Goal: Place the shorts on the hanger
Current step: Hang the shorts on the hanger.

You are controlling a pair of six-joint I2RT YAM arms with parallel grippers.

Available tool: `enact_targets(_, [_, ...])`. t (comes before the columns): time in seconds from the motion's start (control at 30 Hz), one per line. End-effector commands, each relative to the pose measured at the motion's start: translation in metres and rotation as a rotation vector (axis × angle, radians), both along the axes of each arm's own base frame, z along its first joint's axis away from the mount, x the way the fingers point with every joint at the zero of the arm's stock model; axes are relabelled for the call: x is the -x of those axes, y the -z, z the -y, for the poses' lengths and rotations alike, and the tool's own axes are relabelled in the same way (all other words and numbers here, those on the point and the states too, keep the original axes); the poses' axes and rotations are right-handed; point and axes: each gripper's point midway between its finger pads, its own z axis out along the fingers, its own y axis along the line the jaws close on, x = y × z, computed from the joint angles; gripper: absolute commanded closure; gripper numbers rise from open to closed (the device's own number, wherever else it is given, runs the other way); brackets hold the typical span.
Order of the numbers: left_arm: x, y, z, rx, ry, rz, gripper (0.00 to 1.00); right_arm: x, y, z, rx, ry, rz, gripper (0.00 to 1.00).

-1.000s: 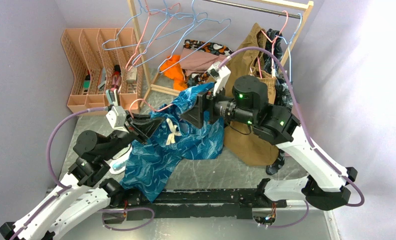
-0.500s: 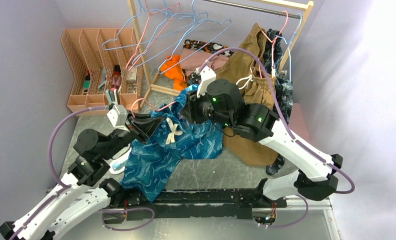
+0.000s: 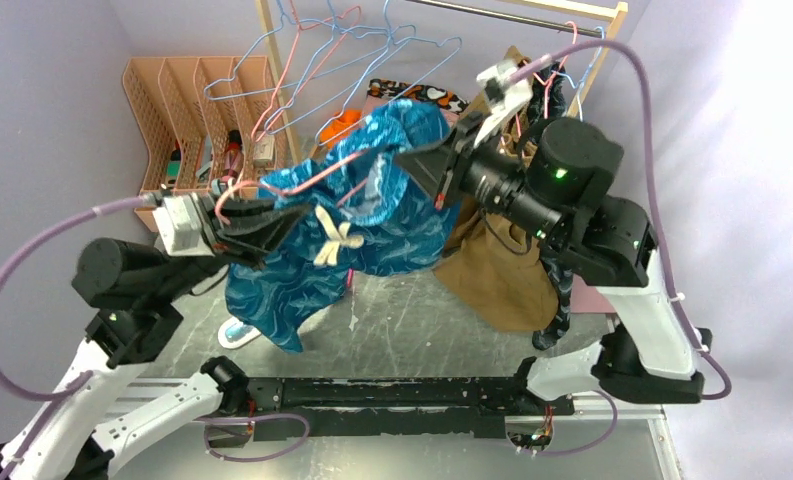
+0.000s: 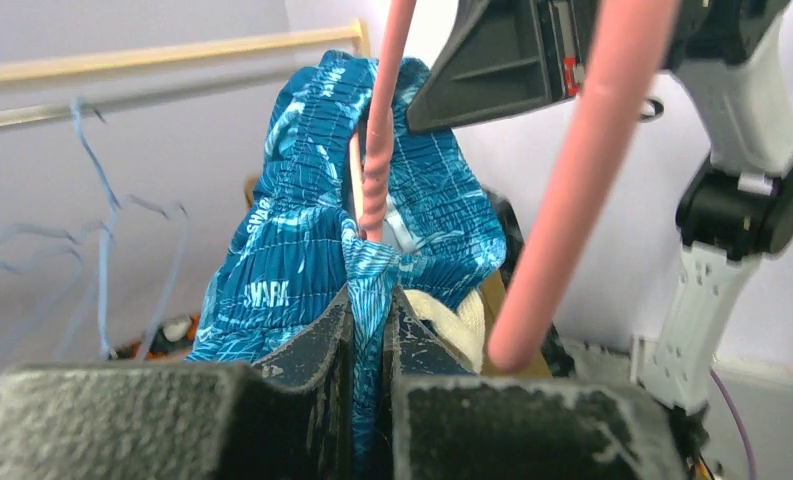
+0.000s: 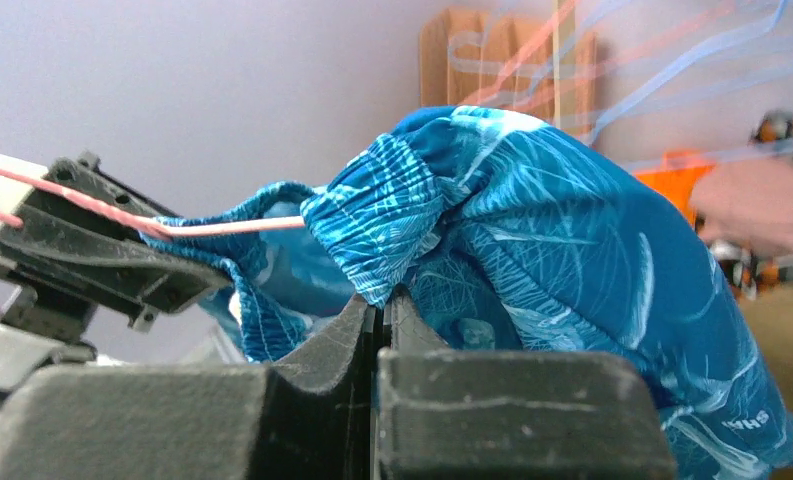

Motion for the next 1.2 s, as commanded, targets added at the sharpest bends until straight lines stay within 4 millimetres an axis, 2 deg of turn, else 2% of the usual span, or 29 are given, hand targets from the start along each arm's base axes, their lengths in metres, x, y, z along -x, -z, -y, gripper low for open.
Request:
enact_targets(0.0, [-0.003,0.067,0.017,-0.036,0.077,-0.109,0.93,-0.007,0.089,-0.029,0.141,-0.032,-0.140,1.00])
enact_targets(0.1, [-0.001,0.081,0.016,-0.003,0.091,-0.136,0.93,-0.003,0.097,-0.032,0.152,-0.053,-0.159,1.00])
enact_targets(0.2, [-0.001,0.081,0.021,-0.016,0.109,-0.140,0.93,0.006,0.073,-0.037,0.111,-0.116,-0.131,1.00])
enact_targets(0.27, [-0.002,0.082,0.025,-0.032,0.121,-0.151,0.93,0.012,0.066,-0.044,0.084,-0.167,-0.124,1.00])
enact_targets(0.33, [-0.004,0.086,0.027,-0.039,0.127,-0.162,0.93,0.014,0.078,-0.051,0.098,-0.192,-0.147,1.00])
enact_targets(0.4, [-0.003,0.090,0.028,-0.039,0.133,-0.166,0.93,0.012,0.098,-0.054,0.134,-0.184,-0.188,1.00])
enact_targets(0.53, [0.000,0.094,0.025,-0.040,0.130,-0.163,0.93,0.016,0.127,-0.052,0.176,-0.186,-0.246,1.00])
enact_targets(0.57, [0.001,0.094,0.024,-0.043,0.131,-0.160,0.93,0.019,0.132,-0.052,0.190,-0.199,-0.257,0.95])
enact_targets(0.63, [0.003,0.095,0.024,-0.050,0.135,-0.155,0.93,0.027,0.142,-0.055,0.235,-0.252,-0.281,0.71])
enact_targets(0.67, [0.004,0.096,0.024,-0.052,0.141,-0.152,0.93,0.033,0.147,-0.056,0.259,-0.287,-0.292,0.62])
enact_targets(0.77, [0.007,0.097,0.025,-0.053,0.161,-0.143,0.93,0.046,0.156,-0.053,0.313,-0.350,-0.318,0.46])
enact_targets(0.93, [0.015,0.112,0.031,-0.061,0.220,-0.143,0.93,0.068,0.143,-0.037,0.336,-0.441,-0.281,0.35])
enact_targets(1.17, [0.032,0.132,0.045,-0.077,0.373,-0.161,0.93,0.079,0.093,-0.007,0.279,-0.443,-0.134,0.30])
